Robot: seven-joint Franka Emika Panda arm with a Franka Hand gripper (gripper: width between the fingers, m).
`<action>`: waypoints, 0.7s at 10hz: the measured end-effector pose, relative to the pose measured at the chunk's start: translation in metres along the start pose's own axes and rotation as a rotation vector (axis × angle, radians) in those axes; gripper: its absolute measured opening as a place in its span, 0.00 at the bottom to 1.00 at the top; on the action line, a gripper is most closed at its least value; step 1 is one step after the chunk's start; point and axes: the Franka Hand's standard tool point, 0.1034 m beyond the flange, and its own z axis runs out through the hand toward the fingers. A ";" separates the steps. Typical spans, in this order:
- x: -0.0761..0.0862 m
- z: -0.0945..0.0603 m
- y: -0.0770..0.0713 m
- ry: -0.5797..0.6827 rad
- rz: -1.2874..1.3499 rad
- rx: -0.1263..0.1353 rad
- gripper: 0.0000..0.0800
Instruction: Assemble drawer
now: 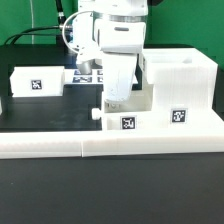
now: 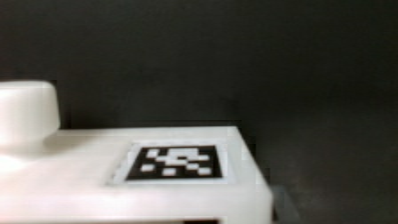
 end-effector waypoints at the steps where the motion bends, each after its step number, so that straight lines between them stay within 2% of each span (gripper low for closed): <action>1: 0.000 0.000 0.000 0.000 -0.001 0.000 0.06; 5: 0.001 0.000 0.001 0.003 -0.002 -0.007 0.06; 7: 0.006 0.000 0.001 0.004 -0.004 -0.012 0.06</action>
Offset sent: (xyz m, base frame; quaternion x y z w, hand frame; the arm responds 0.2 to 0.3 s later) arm 0.0000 0.0000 0.0000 0.0000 0.0000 0.0000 1.0000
